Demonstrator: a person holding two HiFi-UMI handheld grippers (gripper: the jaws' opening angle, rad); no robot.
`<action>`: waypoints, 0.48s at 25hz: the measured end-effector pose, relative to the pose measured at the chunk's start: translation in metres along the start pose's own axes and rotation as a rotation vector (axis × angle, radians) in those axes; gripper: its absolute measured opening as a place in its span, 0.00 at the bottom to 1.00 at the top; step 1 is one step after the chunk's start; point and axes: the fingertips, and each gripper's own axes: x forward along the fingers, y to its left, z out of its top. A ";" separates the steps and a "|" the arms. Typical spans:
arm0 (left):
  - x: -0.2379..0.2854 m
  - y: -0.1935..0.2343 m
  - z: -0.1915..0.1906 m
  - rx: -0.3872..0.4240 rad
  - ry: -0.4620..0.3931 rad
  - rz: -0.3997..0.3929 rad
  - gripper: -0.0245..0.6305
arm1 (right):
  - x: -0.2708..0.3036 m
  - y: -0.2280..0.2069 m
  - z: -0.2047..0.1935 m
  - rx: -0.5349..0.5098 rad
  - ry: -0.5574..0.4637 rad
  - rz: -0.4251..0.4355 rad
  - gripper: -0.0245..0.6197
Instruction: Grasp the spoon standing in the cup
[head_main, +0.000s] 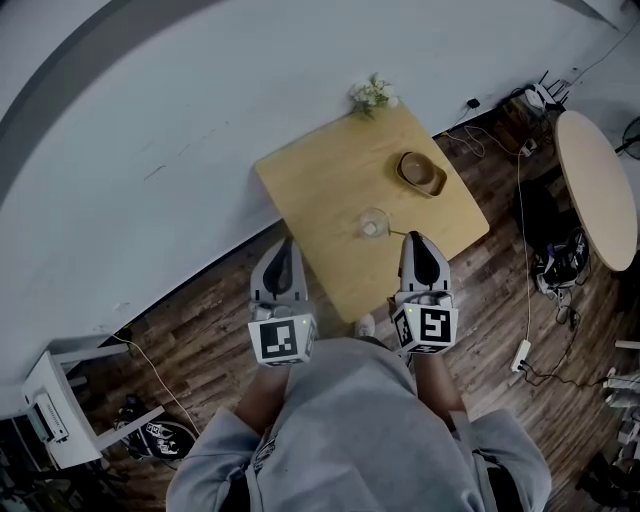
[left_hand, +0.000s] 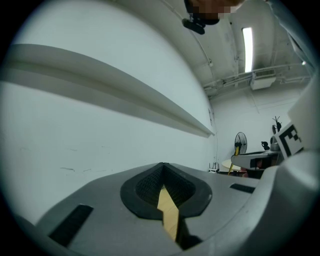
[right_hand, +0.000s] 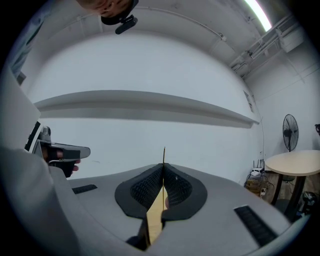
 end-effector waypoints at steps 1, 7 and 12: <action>0.000 -0.001 -0.002 0.002 0.007 -0.004 0.04 | -0.002 0.000 0.003 0.003 -0.005 -0.002 0.04; 0.004 -0.006 0.004 0.003 -0.010 -0.018 0.04 | -0.013 -0.004 0.014 0.015 -0.031 -0.015 0.04; 0.006 -0.011 0.007 -0.004 -0.027 -0.029 0.04 | -0.015 -0.005 0.013 0.005 -0.024 -0.016 0.04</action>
